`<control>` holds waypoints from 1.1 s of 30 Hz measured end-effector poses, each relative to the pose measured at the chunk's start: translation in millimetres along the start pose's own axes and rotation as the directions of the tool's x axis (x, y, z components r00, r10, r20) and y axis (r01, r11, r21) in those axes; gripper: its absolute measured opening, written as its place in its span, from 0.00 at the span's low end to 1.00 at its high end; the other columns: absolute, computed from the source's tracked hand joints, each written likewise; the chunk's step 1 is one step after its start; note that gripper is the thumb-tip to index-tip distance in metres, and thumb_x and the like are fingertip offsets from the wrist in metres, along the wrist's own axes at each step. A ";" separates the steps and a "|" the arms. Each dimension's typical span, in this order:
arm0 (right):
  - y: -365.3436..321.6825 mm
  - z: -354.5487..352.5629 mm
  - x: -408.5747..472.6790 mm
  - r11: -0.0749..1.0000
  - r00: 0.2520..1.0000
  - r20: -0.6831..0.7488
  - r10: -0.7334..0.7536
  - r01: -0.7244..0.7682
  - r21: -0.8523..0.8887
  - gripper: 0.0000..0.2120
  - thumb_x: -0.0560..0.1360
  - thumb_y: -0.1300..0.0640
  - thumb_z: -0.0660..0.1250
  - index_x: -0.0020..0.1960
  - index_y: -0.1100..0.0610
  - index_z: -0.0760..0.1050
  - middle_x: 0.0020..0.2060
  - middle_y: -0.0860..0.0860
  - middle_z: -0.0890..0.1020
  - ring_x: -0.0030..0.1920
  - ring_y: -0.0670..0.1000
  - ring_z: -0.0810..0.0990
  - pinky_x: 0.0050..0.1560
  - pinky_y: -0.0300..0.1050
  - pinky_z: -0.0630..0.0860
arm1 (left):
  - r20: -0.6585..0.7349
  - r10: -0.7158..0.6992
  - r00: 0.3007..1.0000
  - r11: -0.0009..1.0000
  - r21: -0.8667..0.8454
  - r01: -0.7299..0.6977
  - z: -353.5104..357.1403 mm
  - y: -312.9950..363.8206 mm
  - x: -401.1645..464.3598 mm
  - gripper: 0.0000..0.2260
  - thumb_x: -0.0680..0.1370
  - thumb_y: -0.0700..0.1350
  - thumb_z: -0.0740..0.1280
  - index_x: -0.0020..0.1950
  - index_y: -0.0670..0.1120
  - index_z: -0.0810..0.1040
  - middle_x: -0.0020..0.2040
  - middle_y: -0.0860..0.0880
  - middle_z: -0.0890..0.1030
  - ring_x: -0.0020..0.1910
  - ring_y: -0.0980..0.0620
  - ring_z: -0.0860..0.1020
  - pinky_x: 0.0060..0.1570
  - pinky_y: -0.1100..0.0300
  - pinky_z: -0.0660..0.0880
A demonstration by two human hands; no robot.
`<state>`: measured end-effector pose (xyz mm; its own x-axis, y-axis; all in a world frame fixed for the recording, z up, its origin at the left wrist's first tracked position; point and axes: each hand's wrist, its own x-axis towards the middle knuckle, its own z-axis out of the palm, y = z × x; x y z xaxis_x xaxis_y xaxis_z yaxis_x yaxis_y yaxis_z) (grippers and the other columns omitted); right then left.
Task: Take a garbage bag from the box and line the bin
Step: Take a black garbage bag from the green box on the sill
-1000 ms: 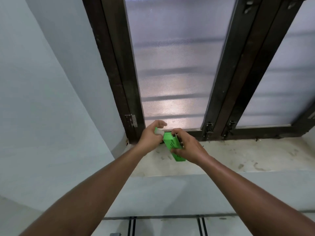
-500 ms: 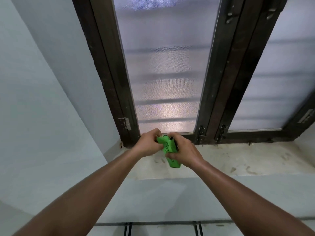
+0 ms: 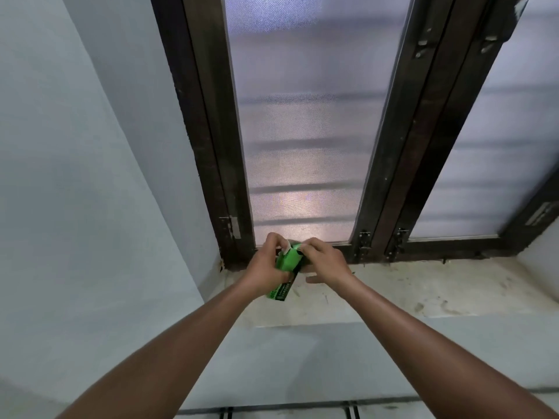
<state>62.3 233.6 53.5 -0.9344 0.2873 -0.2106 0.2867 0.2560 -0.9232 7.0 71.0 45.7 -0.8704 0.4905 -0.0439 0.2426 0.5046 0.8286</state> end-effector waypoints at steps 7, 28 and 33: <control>-11.1 -11.8 7.5 0.929 0.984 0.154 -0.094 0.142 -0.341 0.20 0.79 0.59 0.59 0.66 0.48 0.80 0.52 0.49 0.70 0.55 0.54 0.78 0.55 0.49 0.80 | 0.119 0.058 0.991 0.968 0.237 -0.085 -23.7 8.2 8.1 0.26 0.65 0.43 0.72 0.55 0.63 0.66 0.56 0.53 0.79 0.50 0.44 0.80 0.47 0.41 0.80; 20.3 3.8 13.8 0.799 0.938 0.054 0.342 -0.320 0.510 0.21 0.74 0.74 0.52 0.51 0.59 0.80 0.53 0.59 0.82 0.48 0.56 0.82 0.49 0.48 0.82 | 0.513 0.165 0.842 0.341 0.772 -0.537 -24.9 79.7 32.8 0.26 0.69 0.49 0.70 0.67 0.61 0.73 0.45 0.55 0.78 0.53 0.50 0.79 0.58 0.49 0.68; 31.6 -1.0 11.0 0.488 0.911 0.207 0.357 -0.371 0.790 0.28 0.70 0.72 0.50 0.65 0.66 0.77 0.57 0.63 0.80 0.52 0.63 0.80 0.46 0.49 0.84 | 0.561 0.137 0.816 0.294 0.764 -0.575 -28.6 88.9 41.5 0.27 0.69 0.50 0.72 0.68 0.63 0.74 0.44 0.56 0.76 0.53 0.51 0.78 0.60 0.48 0.68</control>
<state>61.3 245.7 22.3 -0.7925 0.1623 -0.5879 0.3193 -0.7108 -0.6267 -19.9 115.9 133.6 -0.4364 0.8685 -0.2352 0.8988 0.4089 -0.1578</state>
